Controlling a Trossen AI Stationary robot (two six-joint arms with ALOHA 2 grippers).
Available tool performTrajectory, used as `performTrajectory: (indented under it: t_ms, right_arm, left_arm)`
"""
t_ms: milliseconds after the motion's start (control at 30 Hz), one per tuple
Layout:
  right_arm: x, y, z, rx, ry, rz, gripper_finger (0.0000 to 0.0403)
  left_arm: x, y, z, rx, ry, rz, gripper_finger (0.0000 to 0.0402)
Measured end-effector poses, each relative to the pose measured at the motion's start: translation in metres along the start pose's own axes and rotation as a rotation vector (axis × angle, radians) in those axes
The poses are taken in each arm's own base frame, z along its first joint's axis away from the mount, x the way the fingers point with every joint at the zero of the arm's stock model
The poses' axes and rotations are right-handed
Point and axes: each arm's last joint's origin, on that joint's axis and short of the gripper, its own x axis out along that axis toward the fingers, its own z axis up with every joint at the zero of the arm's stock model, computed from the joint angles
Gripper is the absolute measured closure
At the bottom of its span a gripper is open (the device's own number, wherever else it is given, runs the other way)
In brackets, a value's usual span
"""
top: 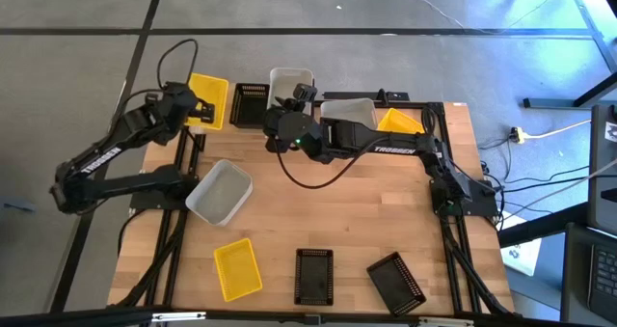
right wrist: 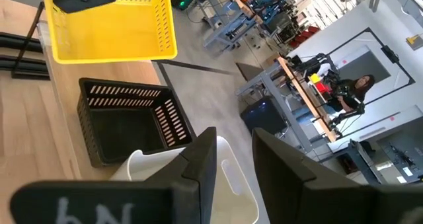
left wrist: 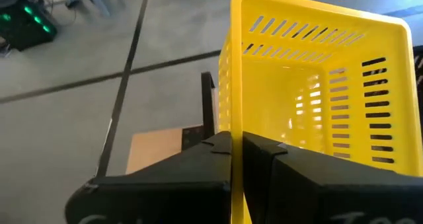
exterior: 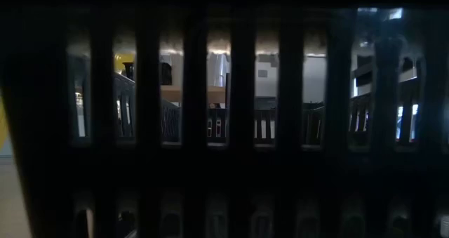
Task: Stack baskets on shelf by color
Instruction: Put the middle yellow bin on the shelf
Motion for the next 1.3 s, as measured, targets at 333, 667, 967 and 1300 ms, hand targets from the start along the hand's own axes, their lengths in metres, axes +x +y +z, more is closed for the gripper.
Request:
performTrajectory:
  t_ms: [333, 667, 967, 1300]
  right_arm:
    - [0.0, 0.0, 0.0, -0.004, 0.002, 0.003, 0.0302]
    - [0.0, 0.0, -0.001, -0.006, 0.004, 0.003, 0.0302]
    - [0.0, 0.0, -0.001, -0.005, 0.003, 0.003, 0.0302]
    - [0.0, 0.0, -0.001, -0.005, 0.004, 0.002, 0.0302]
  left_arm:
    - [0.02, -0.006, 0.001, 0.008, 0.1, 0.012, 0.0401]
    - [0.034, -0.008, 0.001, 0.017, 0.144, 0.066, 0.0394]
    - [0.04, -0.012, 0.0, 0.083, 0.168, 0.073, 0.0364]
    - [0.037, -0.01, 0.002, 0.071, 0.164, 0.043, 0.0352]
